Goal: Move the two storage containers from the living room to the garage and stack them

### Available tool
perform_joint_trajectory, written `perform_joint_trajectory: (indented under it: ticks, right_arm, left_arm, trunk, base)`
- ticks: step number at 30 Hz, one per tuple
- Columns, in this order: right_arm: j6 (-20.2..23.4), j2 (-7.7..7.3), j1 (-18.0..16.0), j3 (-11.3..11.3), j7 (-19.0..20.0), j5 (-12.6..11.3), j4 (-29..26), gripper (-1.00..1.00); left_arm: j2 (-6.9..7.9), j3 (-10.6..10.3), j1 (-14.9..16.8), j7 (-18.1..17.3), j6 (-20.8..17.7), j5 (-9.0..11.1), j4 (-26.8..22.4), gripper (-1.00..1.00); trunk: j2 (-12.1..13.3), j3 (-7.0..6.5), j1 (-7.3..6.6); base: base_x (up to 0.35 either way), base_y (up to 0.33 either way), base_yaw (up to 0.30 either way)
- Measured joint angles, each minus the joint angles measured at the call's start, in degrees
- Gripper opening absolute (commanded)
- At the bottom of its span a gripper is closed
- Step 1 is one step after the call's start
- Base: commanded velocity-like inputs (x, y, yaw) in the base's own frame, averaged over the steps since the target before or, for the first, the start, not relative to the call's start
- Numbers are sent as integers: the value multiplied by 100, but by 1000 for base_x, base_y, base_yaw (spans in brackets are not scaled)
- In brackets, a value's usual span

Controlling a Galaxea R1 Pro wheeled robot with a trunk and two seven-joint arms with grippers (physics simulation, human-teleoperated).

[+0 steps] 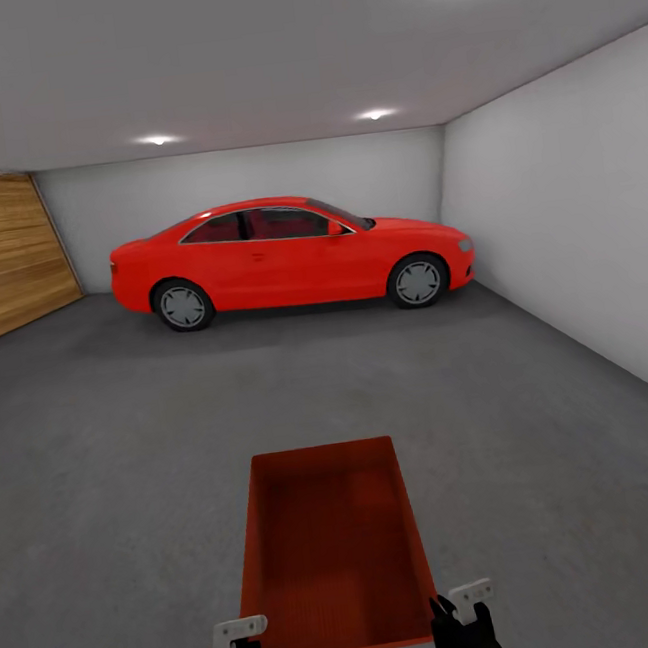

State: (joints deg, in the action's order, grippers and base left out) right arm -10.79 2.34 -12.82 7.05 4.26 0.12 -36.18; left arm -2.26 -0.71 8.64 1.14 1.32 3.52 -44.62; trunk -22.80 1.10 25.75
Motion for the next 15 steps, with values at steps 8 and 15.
perform_joint_trajectory:
  ticks: [8, 15]
  right_arm:
    - [-4, 0, 0, 0, 0, 0, 0, -100]
    - [-4, 0, 0, -3, 1, 2, 3, -100]
  left_arm:
    - [0, -1, 0, 0, 3, 0, 0, -100]
    - [-1, 0, 0, 0, -5, -2, -3, -100]
  trunk:
    - [0, 0, 0]
    - [0, 0, 0]
  base:
    - [0, 0, 0]
    - [51, 87, 0]
